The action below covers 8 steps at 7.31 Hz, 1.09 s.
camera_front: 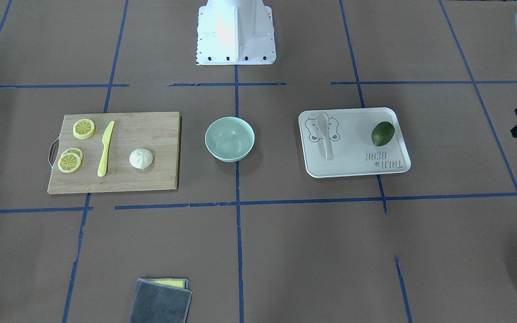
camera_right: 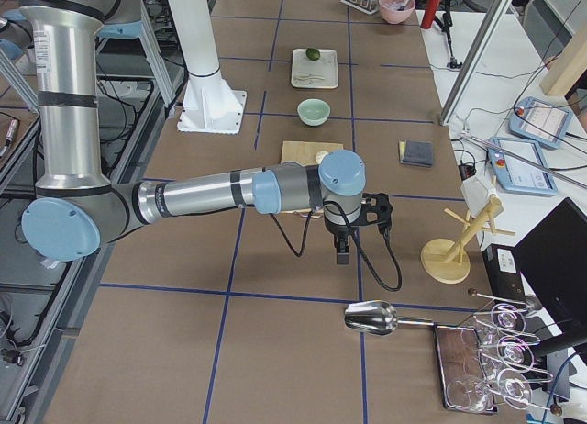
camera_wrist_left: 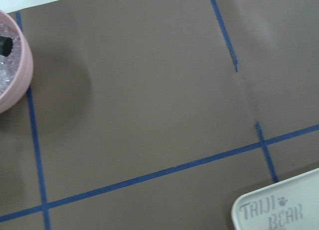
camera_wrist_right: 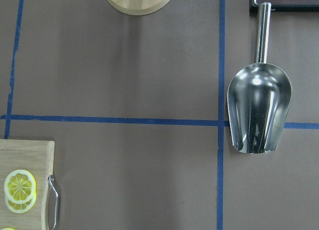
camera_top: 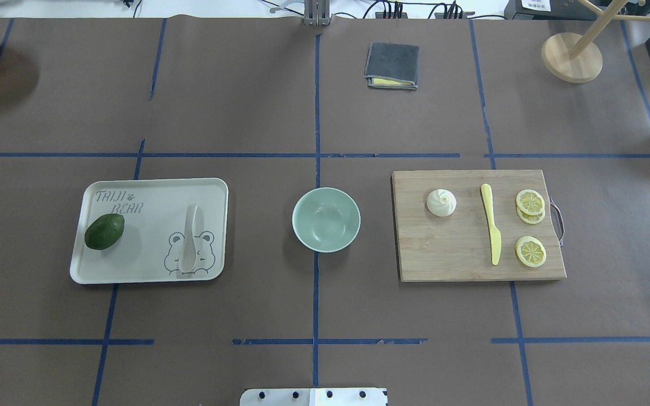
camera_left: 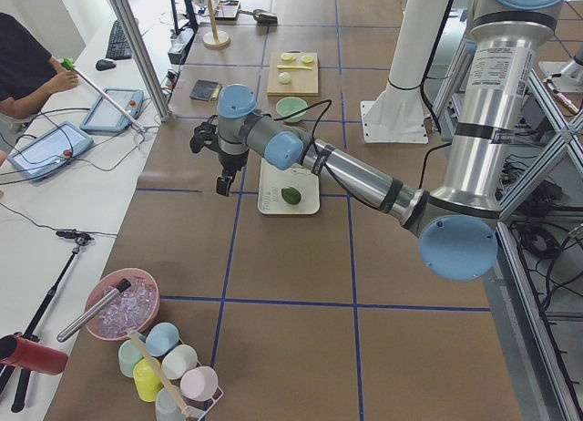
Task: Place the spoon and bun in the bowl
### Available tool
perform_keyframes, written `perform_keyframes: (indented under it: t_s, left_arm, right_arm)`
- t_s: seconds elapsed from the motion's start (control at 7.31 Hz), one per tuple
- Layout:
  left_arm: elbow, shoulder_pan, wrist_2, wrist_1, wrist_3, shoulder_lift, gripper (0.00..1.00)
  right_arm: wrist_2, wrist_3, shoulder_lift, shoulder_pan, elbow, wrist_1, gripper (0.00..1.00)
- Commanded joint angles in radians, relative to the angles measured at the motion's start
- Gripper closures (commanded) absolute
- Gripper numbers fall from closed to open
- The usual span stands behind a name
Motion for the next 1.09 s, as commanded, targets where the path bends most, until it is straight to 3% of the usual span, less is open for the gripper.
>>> perform_keyframes:
  t_s: [0.0,0.41,0.68,0.96]
  left_arm:
    - [-0.052,0.198,0.126,-0.009,-0.308,-0.053,0.01]
    - [-0.038,0.474,0.354,-0.133,-0.697,-0.053,0.04]
    - [0.015,0.595,0.449,-0.150,-0.820,-0.076,0.07]
    - [0.084,0.642,0.494,-0.153,-0.858,-0.120,0.13]
  right_arm:
    - [0.013,0.047,0.008,-0.039,0.009,0.003,0.00]
    - [0.016,0.188,0.009,-0.070,0.034,0.076,0.00]
    - [0.015,0.370,0.009,-0.142,0.061,0.169,0.00]
    - [0.015,0.499,0.043,-0.205,0.075,0.208,0.00]
